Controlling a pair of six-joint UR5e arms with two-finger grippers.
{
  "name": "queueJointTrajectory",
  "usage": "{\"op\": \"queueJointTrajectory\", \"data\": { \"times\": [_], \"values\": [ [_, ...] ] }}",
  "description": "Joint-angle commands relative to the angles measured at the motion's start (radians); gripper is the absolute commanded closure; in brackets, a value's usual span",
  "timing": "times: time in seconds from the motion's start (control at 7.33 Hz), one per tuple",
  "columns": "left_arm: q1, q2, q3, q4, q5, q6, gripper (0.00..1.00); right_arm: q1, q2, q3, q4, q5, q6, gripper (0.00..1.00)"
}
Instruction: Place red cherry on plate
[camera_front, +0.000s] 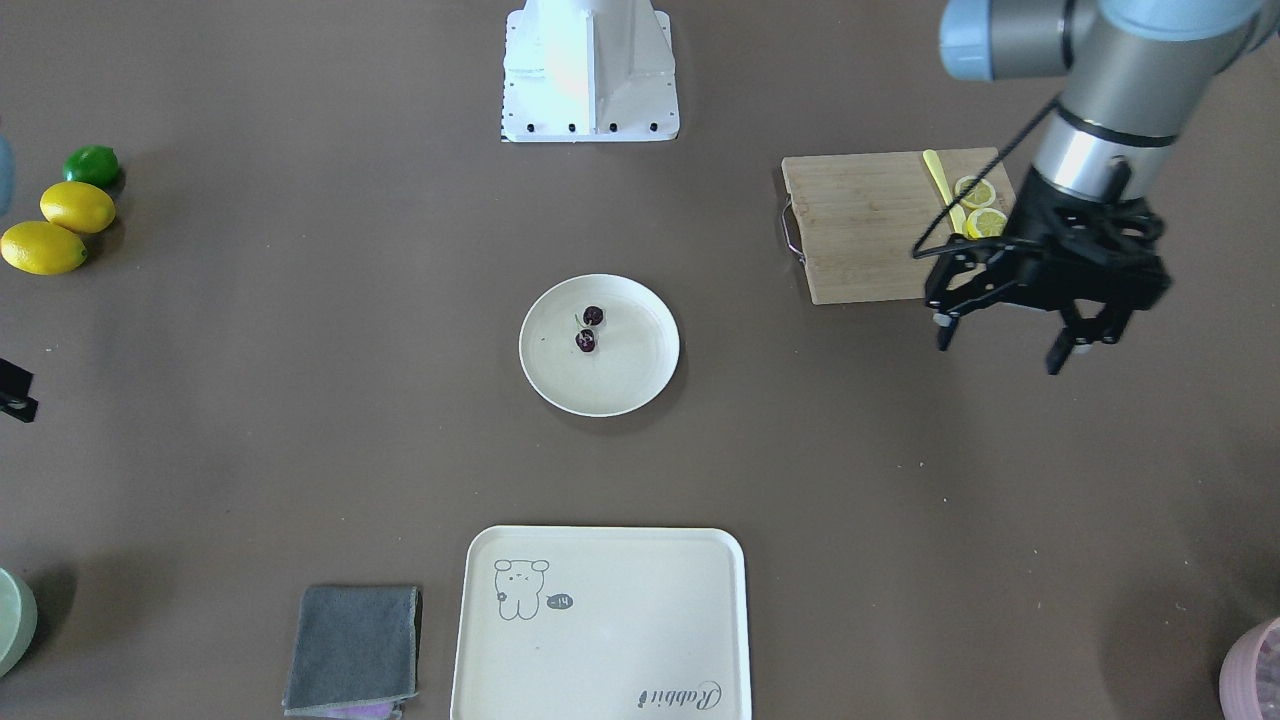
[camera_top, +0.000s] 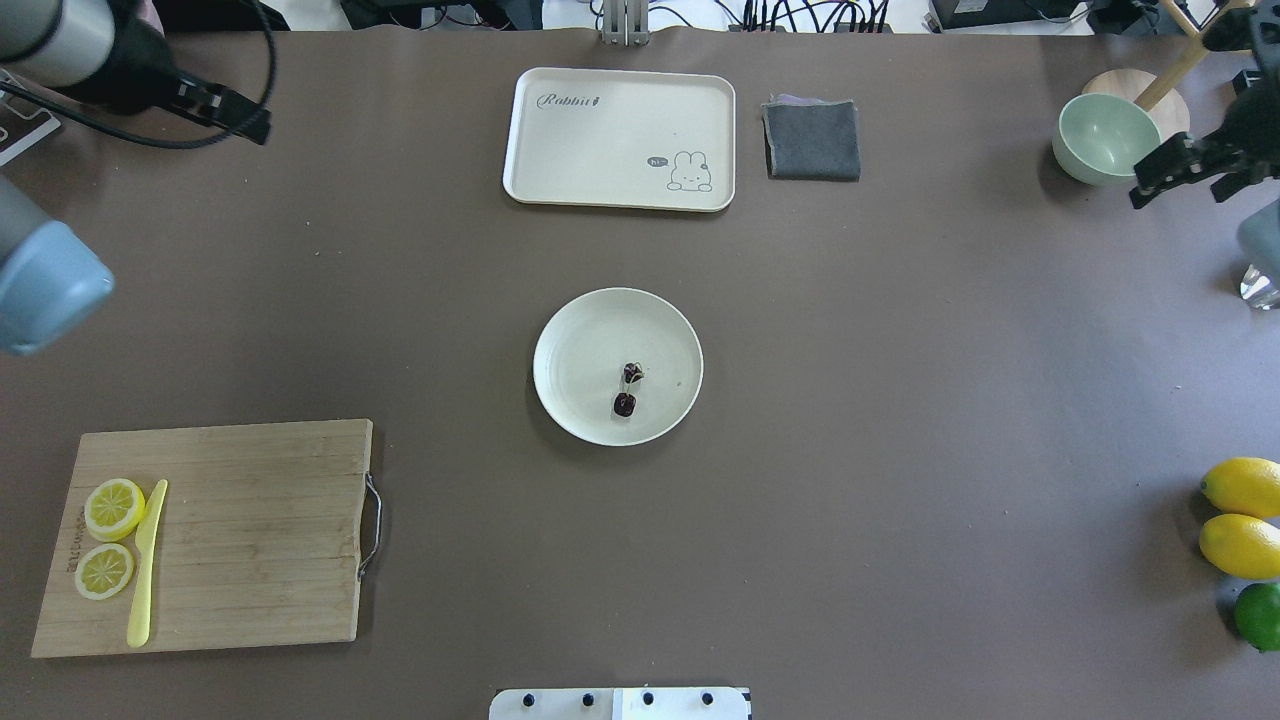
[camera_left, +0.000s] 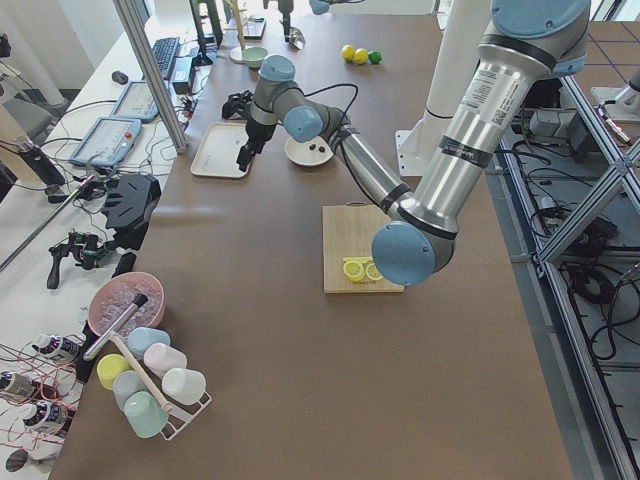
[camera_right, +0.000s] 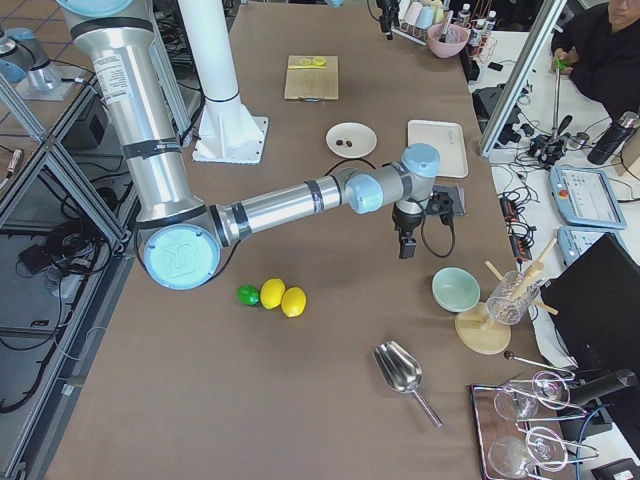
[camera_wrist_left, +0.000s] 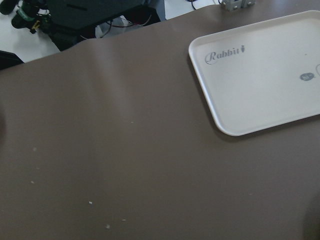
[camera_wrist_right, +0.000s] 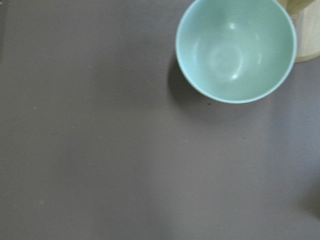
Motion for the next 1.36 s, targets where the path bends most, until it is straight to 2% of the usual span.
{"op": "queueJointTrajectory", "data": {
  "times": [0.0, 0.27, 0.41, 0.55, 0.68, 0.95, 1.23],
  "values": [
    [-0.174, 0.105, 0.059, -0.027, -0.074, 0.057, 0.02, 0.151, -0.064, -0.076, 0.003, 0.052, -0.159, 0.00],
    [-0.288, 0.192, 0.132, -0.029, -0.076, 0.144, 0.02, 0.201, -0.118, -0.076, 0.008, 0.045, -0.212, 0.00],
    [-0.351, 0.194, 0.189, -0.027, -0.141, 0.197, 0.02, 0.212, -0.136, -0.076, 0.009, 0.044, -0.213, 0.00],
    [-0.426, 0.191, 0.231, -0.019, -0.300, 0.207, 0.02, 0.234, -0.132, -0.070, 0.006, 0.044, -0.213, 0.00],
    [-0.446, 0.191, 0.248, -0.016, -0.405, 0.239, 0.02, 0.245, -0.129, -0.067, 0.000, 0.044, -0.213, 0.00],
    [-0.460, 0.193, 0.285, 0.049, -0.409, 0.410, 0.02, 0.260, -0.130, -0.064, -0.004, 0.044, -0.213, 0.00],
    [-0.471, 0.281, 0.296, 0.015, -0.403, 0.442, 0.02, 0.260, -0.146, -0.065, 0.002, 0.042, -0.211, 0.00]
  ]
}}
